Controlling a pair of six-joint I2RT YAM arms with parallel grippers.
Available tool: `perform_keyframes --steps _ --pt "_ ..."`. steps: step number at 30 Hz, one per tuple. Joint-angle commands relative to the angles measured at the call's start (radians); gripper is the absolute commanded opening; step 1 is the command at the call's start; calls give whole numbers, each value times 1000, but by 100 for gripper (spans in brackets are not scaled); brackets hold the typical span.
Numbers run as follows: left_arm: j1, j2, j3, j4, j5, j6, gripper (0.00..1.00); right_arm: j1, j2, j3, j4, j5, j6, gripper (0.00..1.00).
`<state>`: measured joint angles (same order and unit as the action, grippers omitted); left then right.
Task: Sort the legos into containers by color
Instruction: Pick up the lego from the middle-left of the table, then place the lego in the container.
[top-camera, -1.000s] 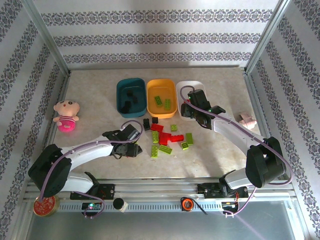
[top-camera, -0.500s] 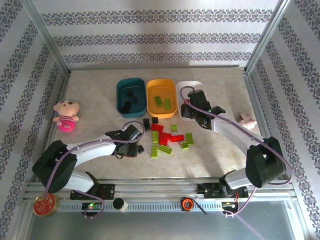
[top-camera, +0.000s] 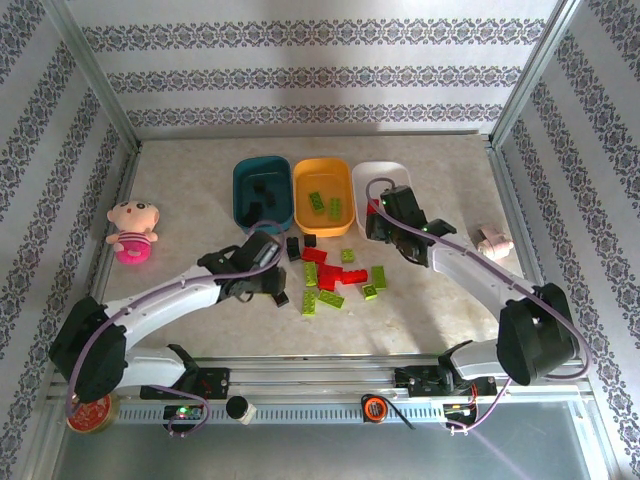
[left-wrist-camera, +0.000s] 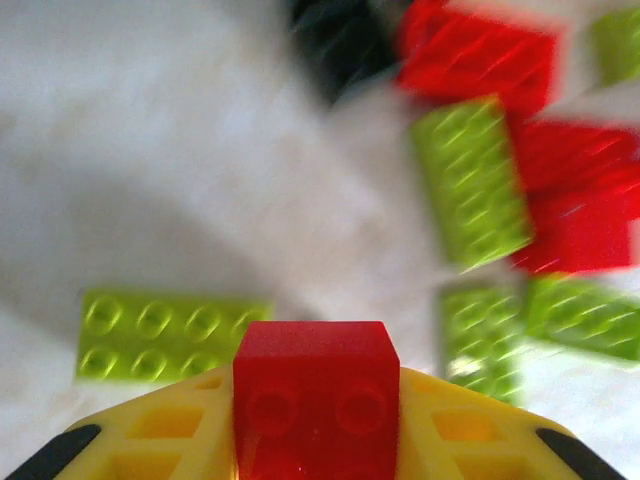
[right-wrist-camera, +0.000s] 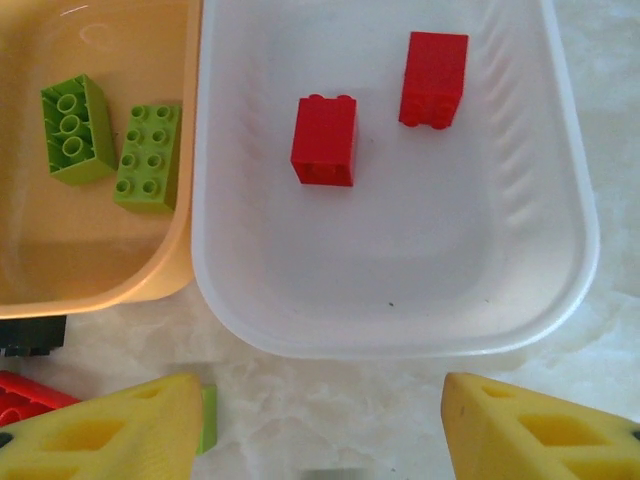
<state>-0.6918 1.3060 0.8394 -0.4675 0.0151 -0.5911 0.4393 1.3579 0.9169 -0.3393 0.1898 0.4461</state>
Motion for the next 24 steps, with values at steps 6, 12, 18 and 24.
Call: perform_keyframes --steps 6,12,18,24 --pt "5 428 450 281 137 78 35 -13 -157 -134 0 57 58 65" --pt "16 756 869 260 209 91 36 -12 -254 -198 -44 71 60 65" --pt "28 1001 1181 238 291 32 41 -5 -327 -266 -62 40 81 65" --pt "31 1120 1354 250 350 -37 61 17 -342 -304 -52 -30 70 67"
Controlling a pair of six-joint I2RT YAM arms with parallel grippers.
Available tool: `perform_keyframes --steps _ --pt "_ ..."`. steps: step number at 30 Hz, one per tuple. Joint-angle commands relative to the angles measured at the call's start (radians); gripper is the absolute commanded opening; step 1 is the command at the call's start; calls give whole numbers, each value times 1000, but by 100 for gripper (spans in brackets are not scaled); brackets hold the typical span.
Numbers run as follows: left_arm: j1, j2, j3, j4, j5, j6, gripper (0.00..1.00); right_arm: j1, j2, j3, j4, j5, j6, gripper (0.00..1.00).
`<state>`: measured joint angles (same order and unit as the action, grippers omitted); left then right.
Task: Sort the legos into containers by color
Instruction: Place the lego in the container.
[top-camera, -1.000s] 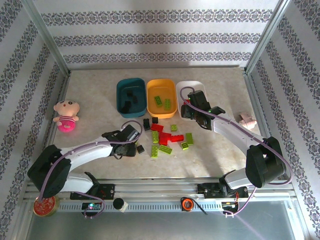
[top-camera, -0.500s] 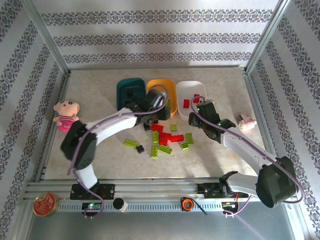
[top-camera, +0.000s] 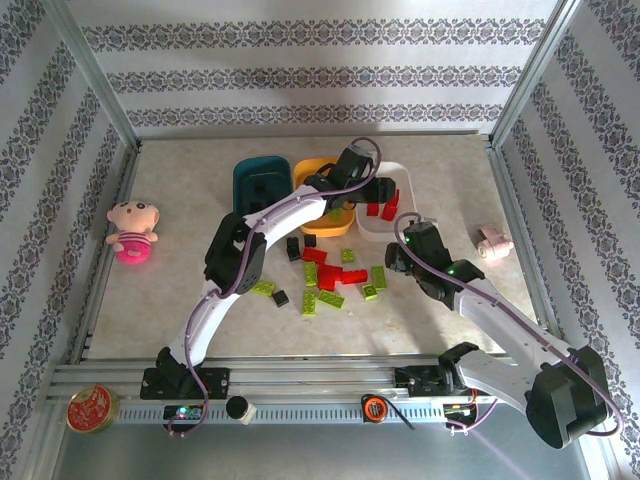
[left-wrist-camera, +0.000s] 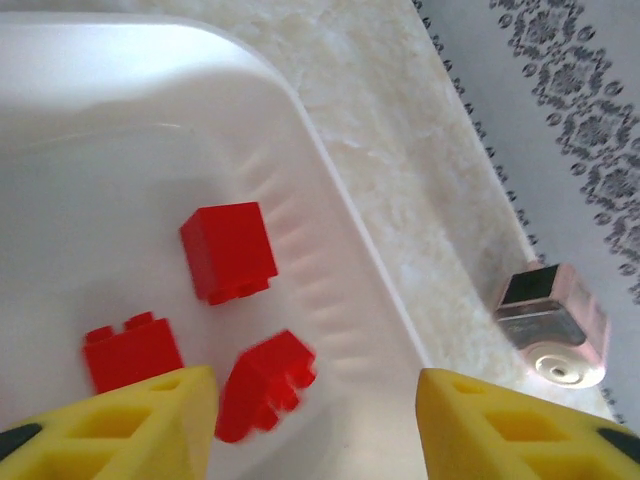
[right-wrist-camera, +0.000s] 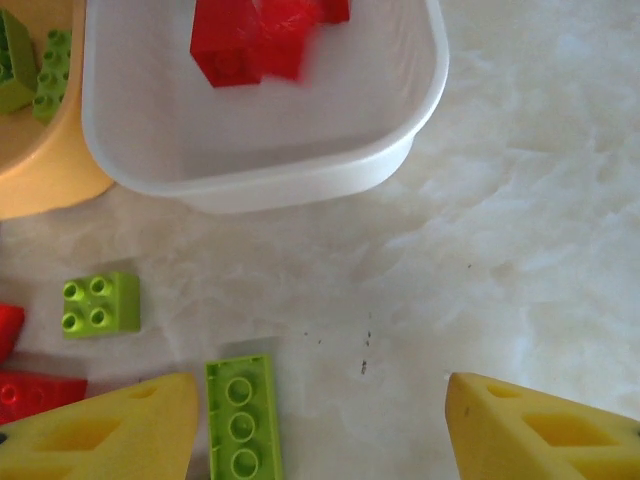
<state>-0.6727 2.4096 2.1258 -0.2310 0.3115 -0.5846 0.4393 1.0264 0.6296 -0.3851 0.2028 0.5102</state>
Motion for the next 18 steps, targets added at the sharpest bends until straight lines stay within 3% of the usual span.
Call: perform_keyframes --steps 1,6,13,18 --pt "15 17 76 24 61 -58 66 22 -9 -20 -3 -52 5 67" --pt "49 -85 -12 93 92 -99 75 45 4 -31 39 -122 -6 68" --pt "117 -547 -647 338 19 -111 86 106 145 34 136 -170 -6 68" --pt "158 -870 -1073 420 -42 -132 91 155 309 112 216 -176 11 68"
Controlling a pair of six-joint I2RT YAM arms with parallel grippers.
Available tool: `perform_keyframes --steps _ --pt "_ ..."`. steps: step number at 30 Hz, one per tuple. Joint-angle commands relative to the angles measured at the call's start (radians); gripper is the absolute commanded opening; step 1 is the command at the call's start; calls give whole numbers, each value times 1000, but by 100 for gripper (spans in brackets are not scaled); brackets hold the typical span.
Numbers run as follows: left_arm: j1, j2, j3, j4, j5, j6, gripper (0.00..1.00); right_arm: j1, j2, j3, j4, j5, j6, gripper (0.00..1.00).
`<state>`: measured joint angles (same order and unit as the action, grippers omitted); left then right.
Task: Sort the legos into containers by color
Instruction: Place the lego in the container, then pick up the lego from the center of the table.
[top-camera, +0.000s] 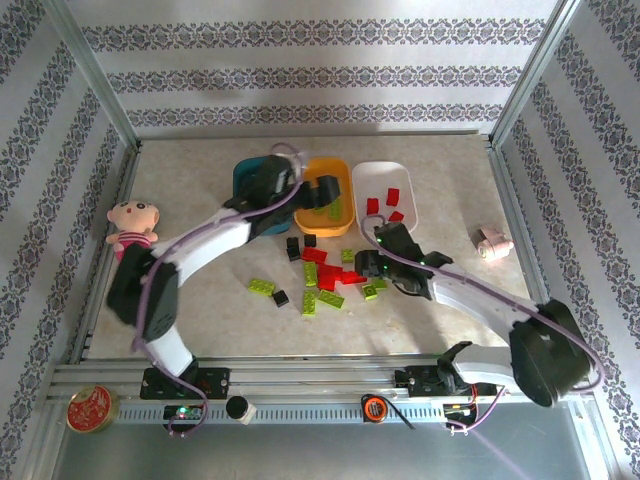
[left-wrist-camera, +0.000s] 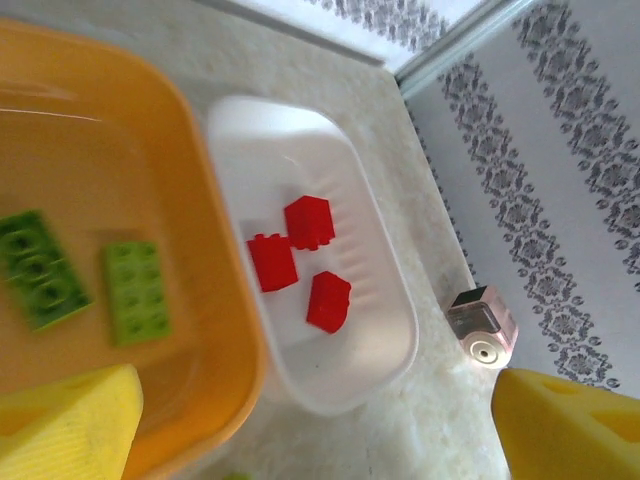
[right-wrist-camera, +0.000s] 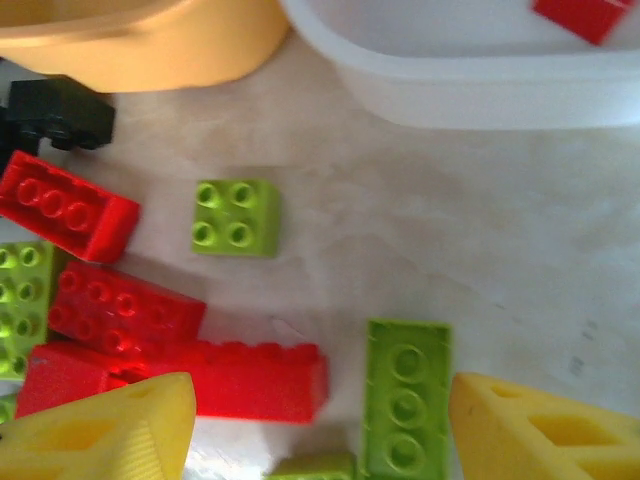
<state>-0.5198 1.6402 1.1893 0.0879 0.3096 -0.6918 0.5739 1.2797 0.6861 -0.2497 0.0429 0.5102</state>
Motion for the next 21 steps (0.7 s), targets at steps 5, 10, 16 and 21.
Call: perform_keyframes --steps 5,10,16,21 --pt "7 -358 -391 4 -93 -7 96 46 224 138 118 39 50 67" --pt "7 -593 -570 -85 -146 -10 100 48 352 207 117 91 73 62" --pt "7 -739 -673 -159 -185 -21 100 60 457 271 80 101 56 60" --pt "7 -822 -721 -213 -241 -26 100 84 509 307 54 113 38 50"
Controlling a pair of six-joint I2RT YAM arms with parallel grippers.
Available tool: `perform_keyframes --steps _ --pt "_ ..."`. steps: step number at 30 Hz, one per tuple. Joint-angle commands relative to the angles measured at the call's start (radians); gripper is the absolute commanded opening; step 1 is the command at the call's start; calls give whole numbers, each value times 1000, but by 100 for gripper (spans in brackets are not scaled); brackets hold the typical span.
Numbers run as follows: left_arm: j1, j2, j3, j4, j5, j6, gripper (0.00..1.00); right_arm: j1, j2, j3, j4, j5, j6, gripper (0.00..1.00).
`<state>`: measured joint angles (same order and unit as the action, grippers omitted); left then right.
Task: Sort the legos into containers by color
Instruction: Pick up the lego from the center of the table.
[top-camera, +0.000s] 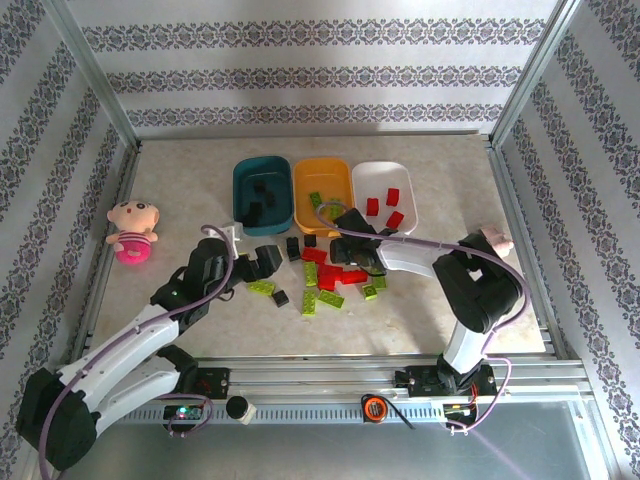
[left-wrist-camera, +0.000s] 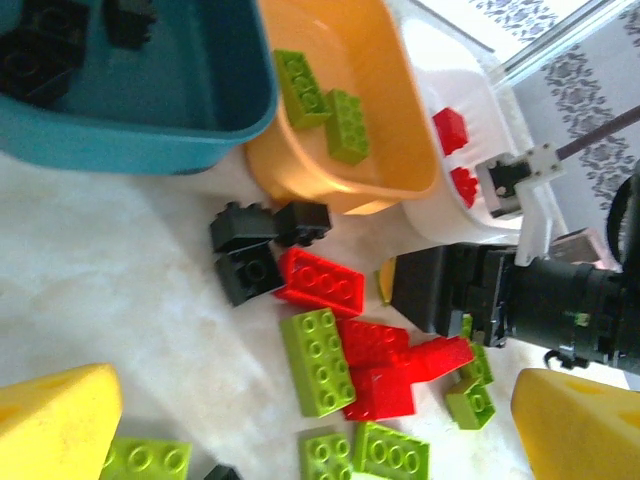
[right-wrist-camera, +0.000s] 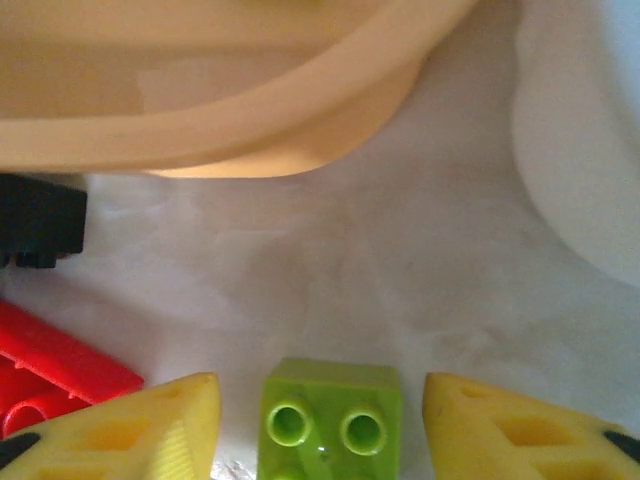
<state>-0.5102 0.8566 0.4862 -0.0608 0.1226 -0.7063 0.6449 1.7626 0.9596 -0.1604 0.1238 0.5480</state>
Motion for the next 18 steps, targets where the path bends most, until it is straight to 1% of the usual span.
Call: perform_keyframes --steps 1,5,8,12,14,16,18 --pt "-2 -52 -25 -70 -61 -6 100 12 33 36 -40 29 -2 45" --pt "-2 -88 -35 -113 -95 5 100 14 21 33 -40 18 -15 31" --pt "-3 -106 -49 -131 -113 5 100 15 -39 19 -27 2 -37 25" --pt "-3 -122 -76 -136 -118 -1 100 19 -170 23 -27 -31 -68 22" --pt "-3 -132 -87 -137 -120 -4 100 19 -213 55 -30 -45 -80 22" --pt "-3 -136 -98 -138 -121 -9 100 15 -208 107 -35 -57 -94 22" --pt "-2 -139 -105 -133 -117 -15 100 11 -167 174 -44 -56 -107 22"
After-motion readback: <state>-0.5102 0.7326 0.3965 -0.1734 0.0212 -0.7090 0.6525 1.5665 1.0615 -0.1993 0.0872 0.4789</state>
